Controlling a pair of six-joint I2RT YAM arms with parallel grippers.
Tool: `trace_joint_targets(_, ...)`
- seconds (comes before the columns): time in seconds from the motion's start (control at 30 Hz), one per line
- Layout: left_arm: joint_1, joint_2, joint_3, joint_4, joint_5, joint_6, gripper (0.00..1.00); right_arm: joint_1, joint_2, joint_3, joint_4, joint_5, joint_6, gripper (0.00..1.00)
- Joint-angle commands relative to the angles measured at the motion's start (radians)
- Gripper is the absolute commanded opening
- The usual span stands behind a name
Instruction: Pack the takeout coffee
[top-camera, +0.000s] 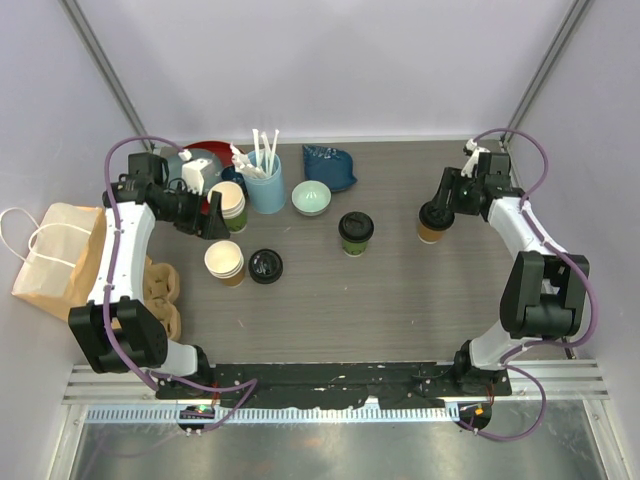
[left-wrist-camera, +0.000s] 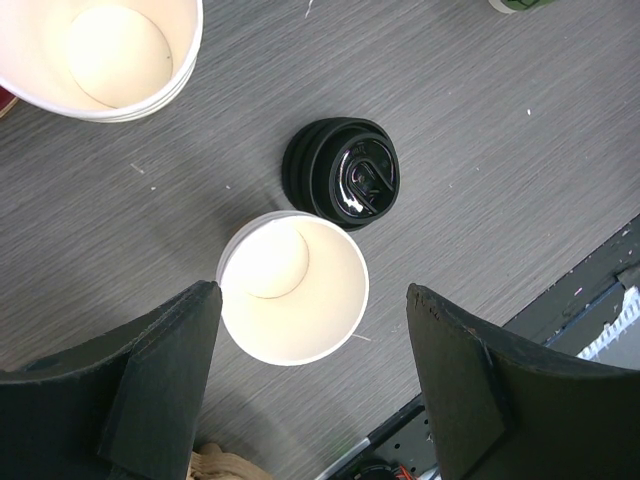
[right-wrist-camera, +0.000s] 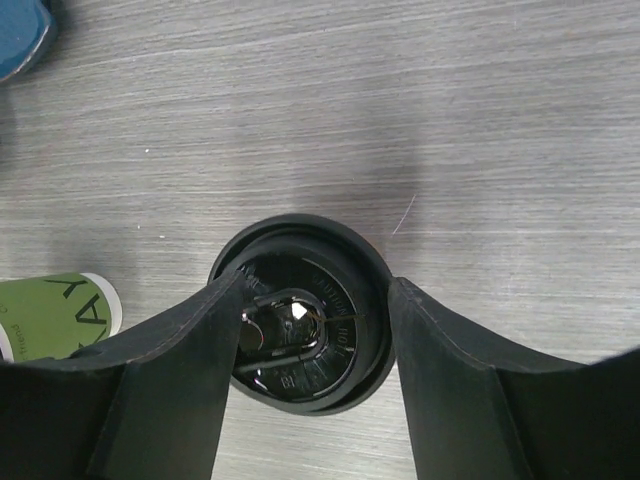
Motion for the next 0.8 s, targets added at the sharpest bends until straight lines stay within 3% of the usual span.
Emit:
trace_joint_targets(0.0, 0.006, -0.005, 0.047, -0.009, 0.025, 0.017, 0.79, -0.001, 0.035, 0.001, 0.032, -0.062, 0.002, 0.63)
trace_joint_targets(0.57, 0.002, 0.001, 0.067, -0.009, 0.056, 0.001, 0.79, 0.088, -0.020, -0.057, 0.073, -0.107, 0.019, 0.58)
trace_joint_targets(0.77, -0.058, 0.002, 0.088, 0.009, 0.054, -0.035, 0.79, 0.184, -0.026, -0.033, 0.067, -0.088, 0.022, 0.59)
